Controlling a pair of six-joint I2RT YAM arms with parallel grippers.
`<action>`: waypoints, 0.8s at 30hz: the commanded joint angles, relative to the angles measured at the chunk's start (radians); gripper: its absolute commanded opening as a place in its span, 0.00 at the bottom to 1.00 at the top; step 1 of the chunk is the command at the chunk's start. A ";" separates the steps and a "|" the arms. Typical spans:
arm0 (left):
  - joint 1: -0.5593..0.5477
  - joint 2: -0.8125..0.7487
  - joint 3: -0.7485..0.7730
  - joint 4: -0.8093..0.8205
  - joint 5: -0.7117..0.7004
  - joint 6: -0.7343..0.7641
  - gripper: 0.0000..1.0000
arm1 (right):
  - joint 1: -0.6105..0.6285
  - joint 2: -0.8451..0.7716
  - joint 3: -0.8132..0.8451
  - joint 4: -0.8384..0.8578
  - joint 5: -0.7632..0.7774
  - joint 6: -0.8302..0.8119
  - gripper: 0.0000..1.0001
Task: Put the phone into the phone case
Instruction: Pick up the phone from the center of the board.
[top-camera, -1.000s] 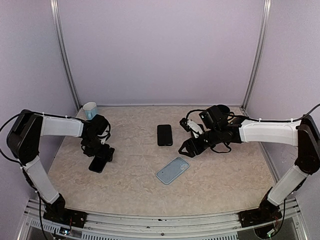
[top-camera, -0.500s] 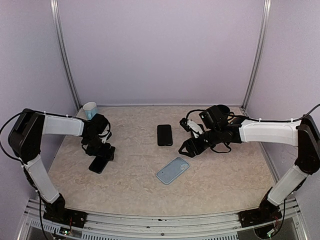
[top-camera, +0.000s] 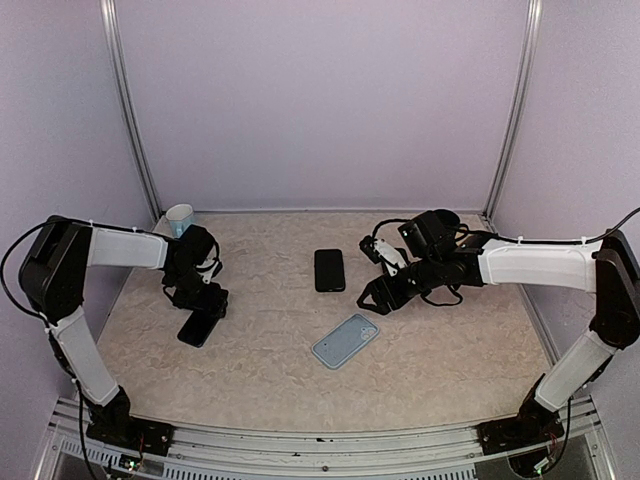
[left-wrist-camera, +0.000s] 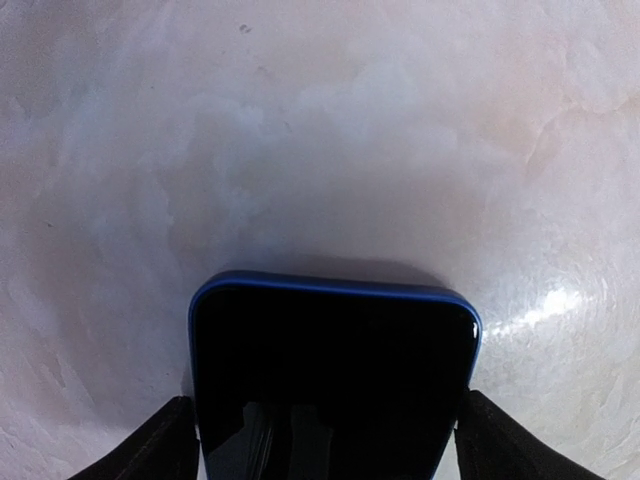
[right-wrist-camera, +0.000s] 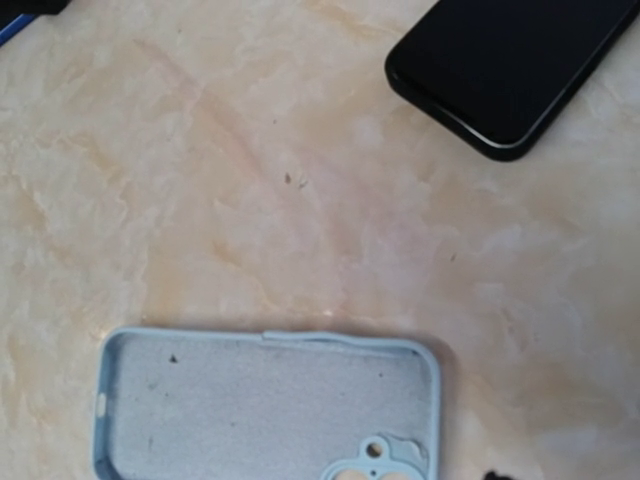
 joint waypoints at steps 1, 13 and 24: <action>0.010 0.061 -0.022 -0.032 -0.010 0.005 0.78 | 0.012 -0.019 -0.003 0.000 0.000 -0.003 0.68; -0.065 0.034 -0.034 -0.017 0.001 -0.014 0.72 | 0.012 -0.020 0.010 -0.007 -0.010 0.002 0.69; -0.242 -0.040 -0.086 0.118 0.039 -0.043 0.65 | 0.012 0.019 0.008 0.036 -0.104 0.105 0.69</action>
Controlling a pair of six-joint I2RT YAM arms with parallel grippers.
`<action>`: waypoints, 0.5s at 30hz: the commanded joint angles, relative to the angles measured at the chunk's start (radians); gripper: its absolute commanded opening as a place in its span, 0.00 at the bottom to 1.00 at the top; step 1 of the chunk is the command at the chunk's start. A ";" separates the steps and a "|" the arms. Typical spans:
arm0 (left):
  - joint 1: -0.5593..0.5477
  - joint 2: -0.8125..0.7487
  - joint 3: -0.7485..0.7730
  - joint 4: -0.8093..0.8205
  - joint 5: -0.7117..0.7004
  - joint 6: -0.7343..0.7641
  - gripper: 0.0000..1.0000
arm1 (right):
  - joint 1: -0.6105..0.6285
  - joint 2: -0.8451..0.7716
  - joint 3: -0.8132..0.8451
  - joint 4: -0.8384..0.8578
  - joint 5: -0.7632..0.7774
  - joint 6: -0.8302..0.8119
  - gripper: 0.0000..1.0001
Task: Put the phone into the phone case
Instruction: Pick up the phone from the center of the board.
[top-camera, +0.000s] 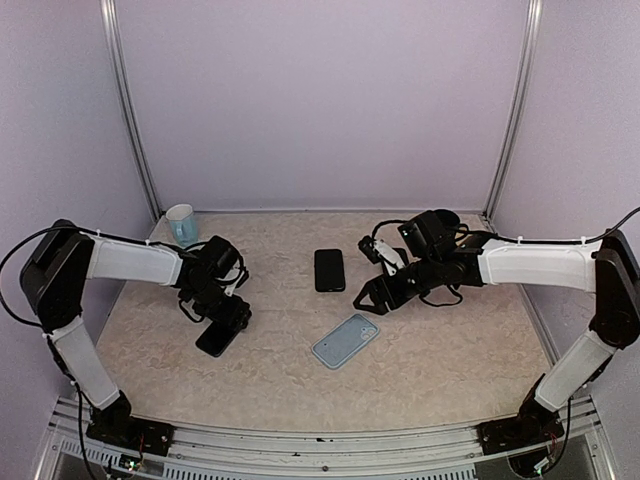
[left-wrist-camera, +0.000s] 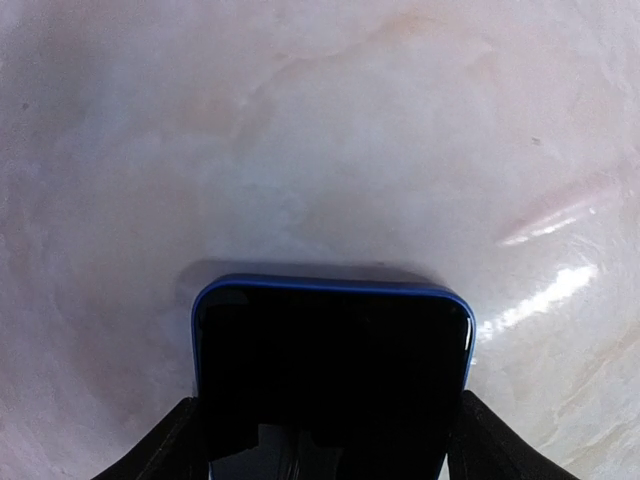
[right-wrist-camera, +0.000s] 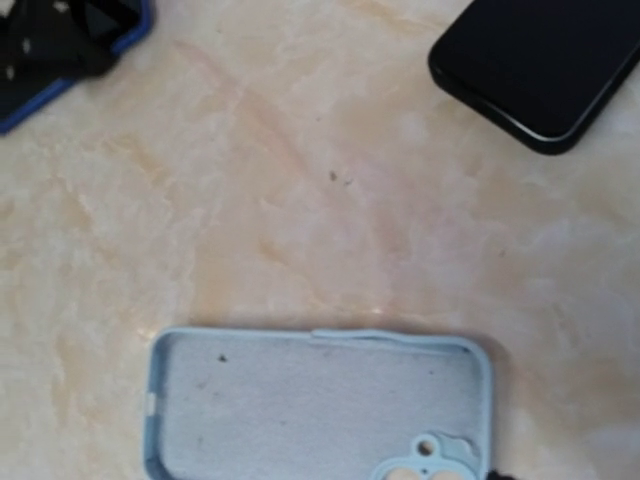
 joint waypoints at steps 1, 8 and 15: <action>-0.084 -0.014 -0.032 0.046 0.059 -0.027 0.65 | 0.013 0.023 0.005 0.040 -0.047 0.070 0.69; -0.215 -0.005 -0.001 0.128 0.067 -0.067 0.61 | 0.013 0.063 -0.021 0.098 -0.080 0.187 0.69; -0.330 -0.012 0.023 0.189 0.015 -0.095 0.56 | 0.012 0.106 -0.041 0.166 -0.122 0.297 0.69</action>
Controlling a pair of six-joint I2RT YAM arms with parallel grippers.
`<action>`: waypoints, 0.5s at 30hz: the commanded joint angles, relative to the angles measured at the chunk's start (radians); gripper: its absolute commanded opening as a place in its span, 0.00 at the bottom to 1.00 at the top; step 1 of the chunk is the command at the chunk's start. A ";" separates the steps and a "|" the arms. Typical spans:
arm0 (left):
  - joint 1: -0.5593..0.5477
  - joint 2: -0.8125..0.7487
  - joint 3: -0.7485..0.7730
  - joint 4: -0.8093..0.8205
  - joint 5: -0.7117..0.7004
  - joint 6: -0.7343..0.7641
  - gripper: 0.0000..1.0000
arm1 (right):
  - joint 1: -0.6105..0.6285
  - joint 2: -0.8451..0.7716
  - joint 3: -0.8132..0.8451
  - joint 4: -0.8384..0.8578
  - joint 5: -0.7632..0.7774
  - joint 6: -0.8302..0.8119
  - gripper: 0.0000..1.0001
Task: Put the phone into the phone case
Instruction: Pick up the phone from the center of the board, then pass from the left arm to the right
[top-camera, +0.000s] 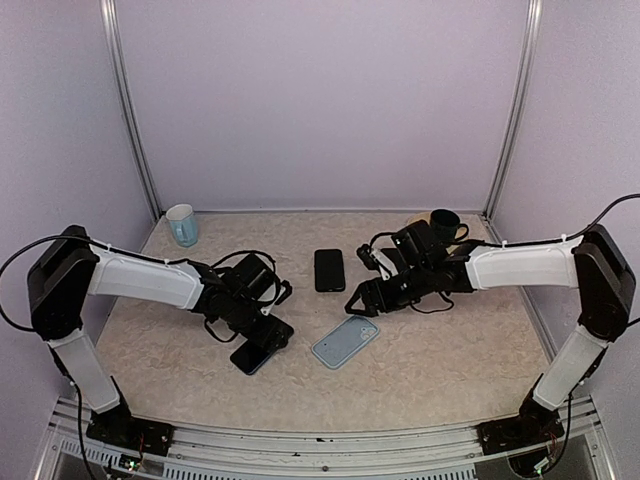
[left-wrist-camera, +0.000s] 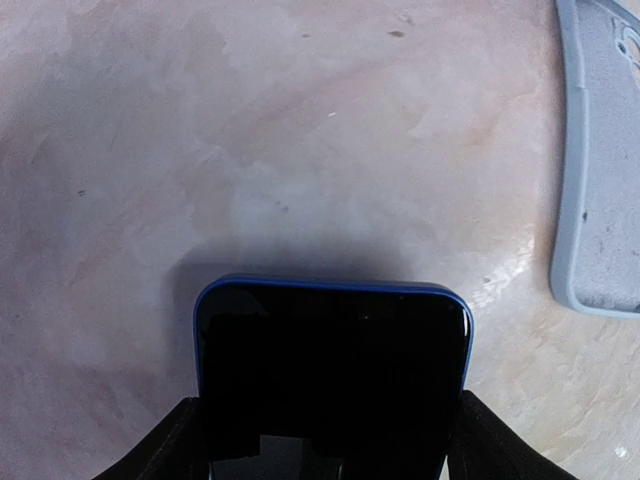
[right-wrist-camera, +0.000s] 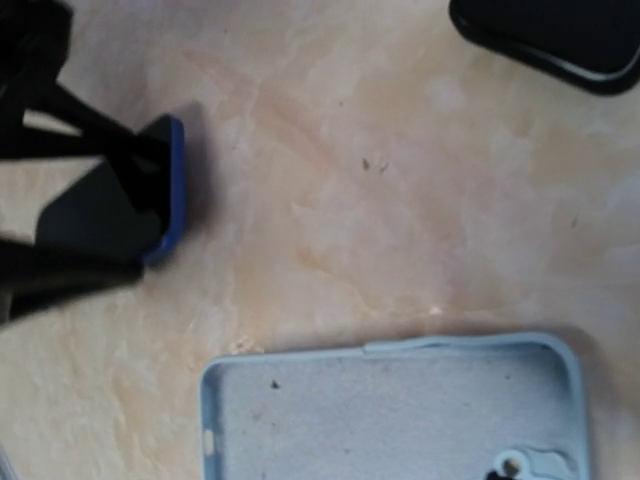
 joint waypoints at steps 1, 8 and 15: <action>-0.058 -0.011 0.029 0.082 -0.037 -0.032 0.56 | 0.012 0.038 -0.019 0.074 -0.050 0.099 0.69; -0.128 -0.060 0.011 0.139 -0.089 -0.042 0.56 | 0.025 0.074 -0.038 0.174 -0.113 0.206 0.68; -0.214 -0.092 -0.004 0.175 -0.148 -0.048 0.56 | 0.070 0.137 -0.001 0.220 -0.163 0.256 0.68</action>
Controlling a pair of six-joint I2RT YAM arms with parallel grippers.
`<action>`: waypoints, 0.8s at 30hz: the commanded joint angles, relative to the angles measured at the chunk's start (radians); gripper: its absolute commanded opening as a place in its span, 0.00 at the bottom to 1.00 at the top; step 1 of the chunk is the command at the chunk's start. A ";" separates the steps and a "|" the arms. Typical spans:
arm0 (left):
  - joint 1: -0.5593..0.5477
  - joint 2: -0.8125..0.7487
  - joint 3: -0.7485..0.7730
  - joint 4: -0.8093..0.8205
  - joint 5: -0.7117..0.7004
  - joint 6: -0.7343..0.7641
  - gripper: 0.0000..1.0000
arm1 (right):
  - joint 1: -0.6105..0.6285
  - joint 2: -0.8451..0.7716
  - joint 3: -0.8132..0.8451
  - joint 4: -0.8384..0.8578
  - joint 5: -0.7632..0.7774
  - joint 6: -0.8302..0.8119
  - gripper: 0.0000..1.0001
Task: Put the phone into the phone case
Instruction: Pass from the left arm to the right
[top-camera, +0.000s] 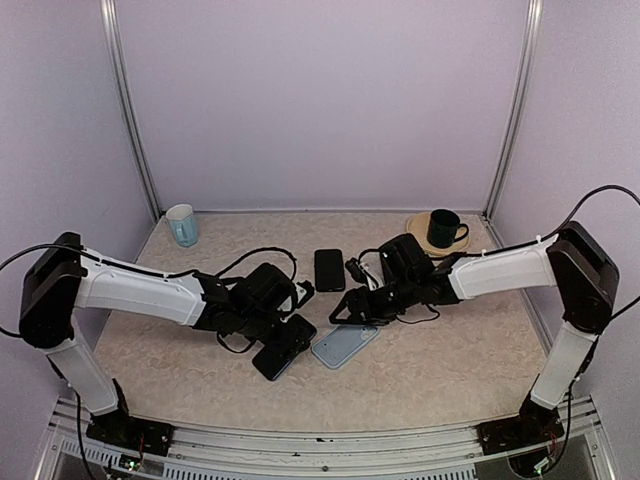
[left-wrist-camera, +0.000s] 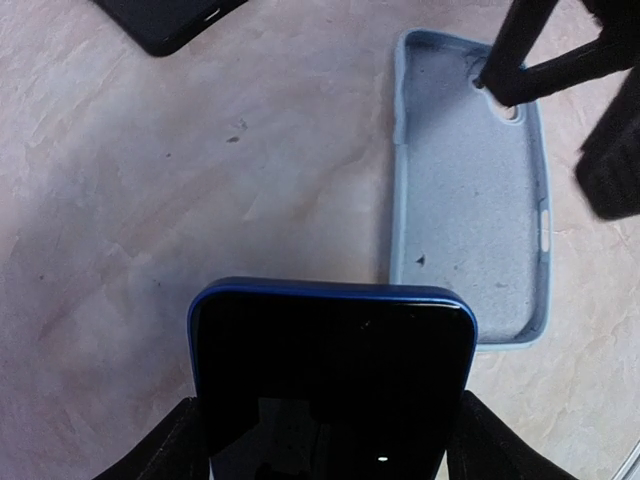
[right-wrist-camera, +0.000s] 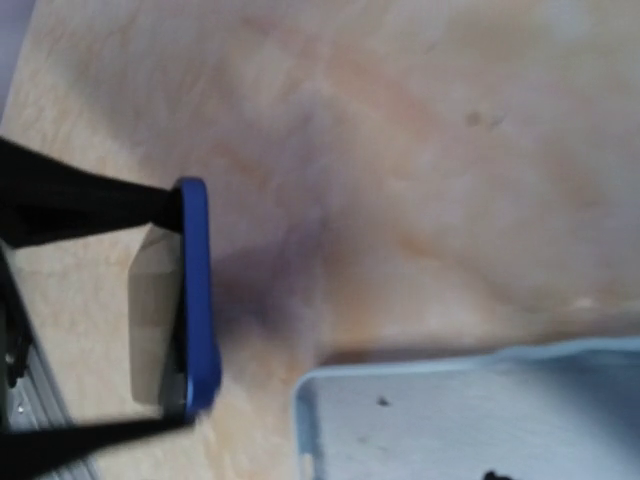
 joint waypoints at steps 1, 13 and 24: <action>-0.058 -0.053 -0.007 0.071 -0.062 -0.012 0.56 | 0.039 0.048 0.028 0.072 -0.054 0.052 0.68; -0.153 -0.029 0.000 0.109 -0.089 -0.023 0.55 | 0.077 0.068 0.024 0.136 -0.146 0.090 0.66; -0.166 -0.048 0.003 0.107 -0.102 -0.018 0.55 | 0.124 0.114 0.049 0.126 -0.220 0.055 0.54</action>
